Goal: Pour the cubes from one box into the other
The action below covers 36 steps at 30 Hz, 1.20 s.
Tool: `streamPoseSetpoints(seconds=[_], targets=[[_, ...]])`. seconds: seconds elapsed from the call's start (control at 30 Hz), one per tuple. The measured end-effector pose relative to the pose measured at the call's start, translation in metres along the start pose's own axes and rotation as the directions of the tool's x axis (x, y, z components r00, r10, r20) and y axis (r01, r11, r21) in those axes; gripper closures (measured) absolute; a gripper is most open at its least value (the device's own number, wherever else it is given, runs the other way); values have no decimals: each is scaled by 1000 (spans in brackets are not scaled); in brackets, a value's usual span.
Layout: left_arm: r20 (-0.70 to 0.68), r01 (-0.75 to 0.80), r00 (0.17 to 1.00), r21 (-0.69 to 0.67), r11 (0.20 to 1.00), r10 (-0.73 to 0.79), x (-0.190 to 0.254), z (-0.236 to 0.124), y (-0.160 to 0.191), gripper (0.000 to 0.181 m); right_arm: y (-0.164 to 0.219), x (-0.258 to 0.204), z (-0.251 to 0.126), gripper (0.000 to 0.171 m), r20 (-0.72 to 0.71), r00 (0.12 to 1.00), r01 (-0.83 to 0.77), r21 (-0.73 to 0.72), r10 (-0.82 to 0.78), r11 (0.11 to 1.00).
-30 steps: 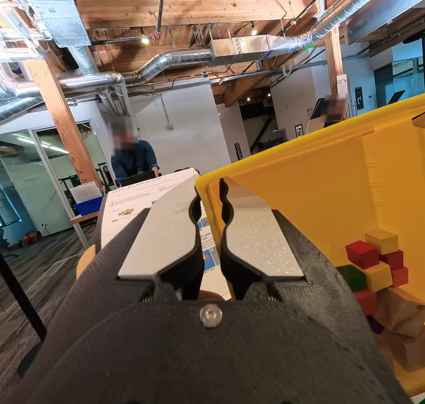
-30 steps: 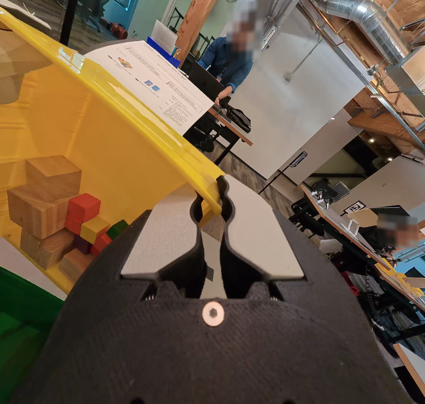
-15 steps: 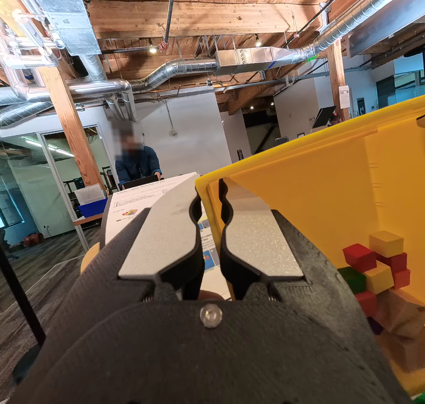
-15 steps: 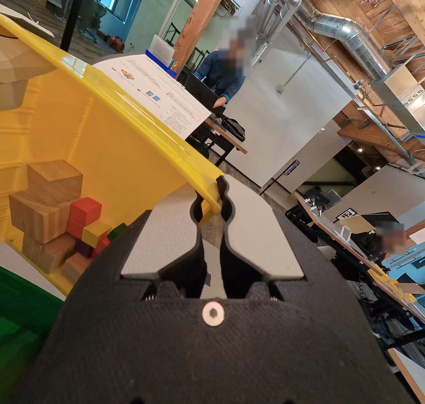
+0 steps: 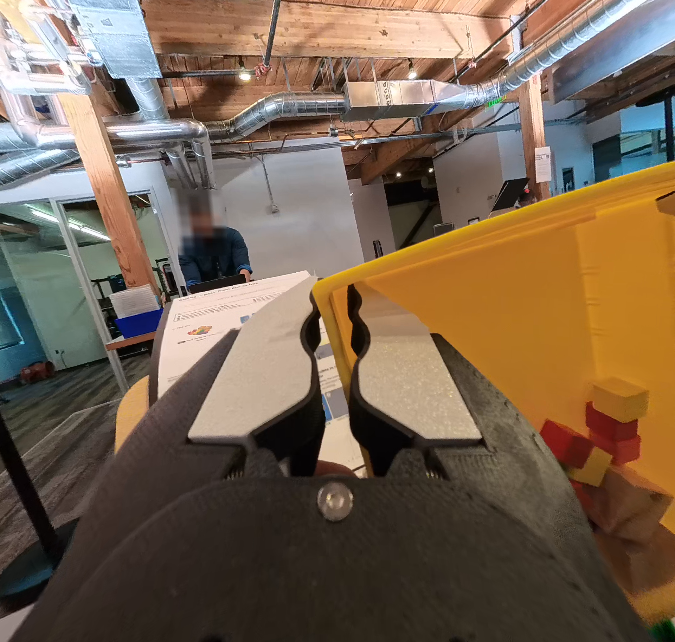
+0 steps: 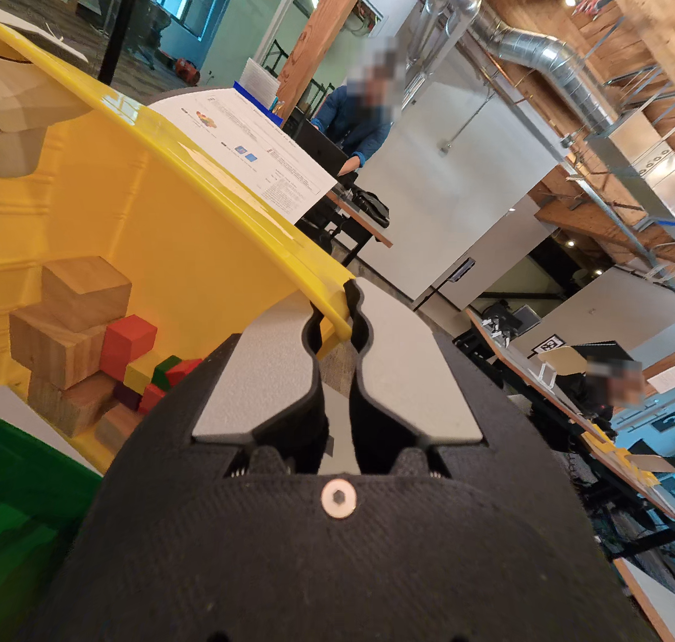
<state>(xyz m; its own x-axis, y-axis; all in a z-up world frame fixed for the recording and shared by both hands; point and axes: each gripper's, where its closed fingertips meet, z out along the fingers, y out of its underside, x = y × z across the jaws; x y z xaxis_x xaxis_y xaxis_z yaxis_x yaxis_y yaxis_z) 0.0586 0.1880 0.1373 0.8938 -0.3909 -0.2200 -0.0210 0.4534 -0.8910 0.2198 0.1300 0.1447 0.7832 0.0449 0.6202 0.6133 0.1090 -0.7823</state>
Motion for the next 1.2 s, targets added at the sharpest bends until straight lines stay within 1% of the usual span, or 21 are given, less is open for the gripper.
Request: streamPoseSetpoints(seconds=[0.03,0.23,0.5,0.6,1.2], targets=[[0,15,1000,4,1000,-15,-1,-1,-1,170,-2,0,-1,164,-8,1000,7,6,-7,1000],[13,-20,1000,16,1000,19,-2,-2,0,170,0,-2,0,164,-10,1000,12,13,-12,1000],[12,-5,1000,31,1000,5,-2,-4,0,170,-1,-3,-1,164,-18,1000,15,24,-14,1000],[15,-1,1000,11,1000,1,-2,-2,5,170,3,-5,2,164,-5,1000,3,11,-3,1000],[21,2,1000,38,999,-3,-2,-4,3,170,0,-5,-1,164,-23,1000,9,31,-9,999]])
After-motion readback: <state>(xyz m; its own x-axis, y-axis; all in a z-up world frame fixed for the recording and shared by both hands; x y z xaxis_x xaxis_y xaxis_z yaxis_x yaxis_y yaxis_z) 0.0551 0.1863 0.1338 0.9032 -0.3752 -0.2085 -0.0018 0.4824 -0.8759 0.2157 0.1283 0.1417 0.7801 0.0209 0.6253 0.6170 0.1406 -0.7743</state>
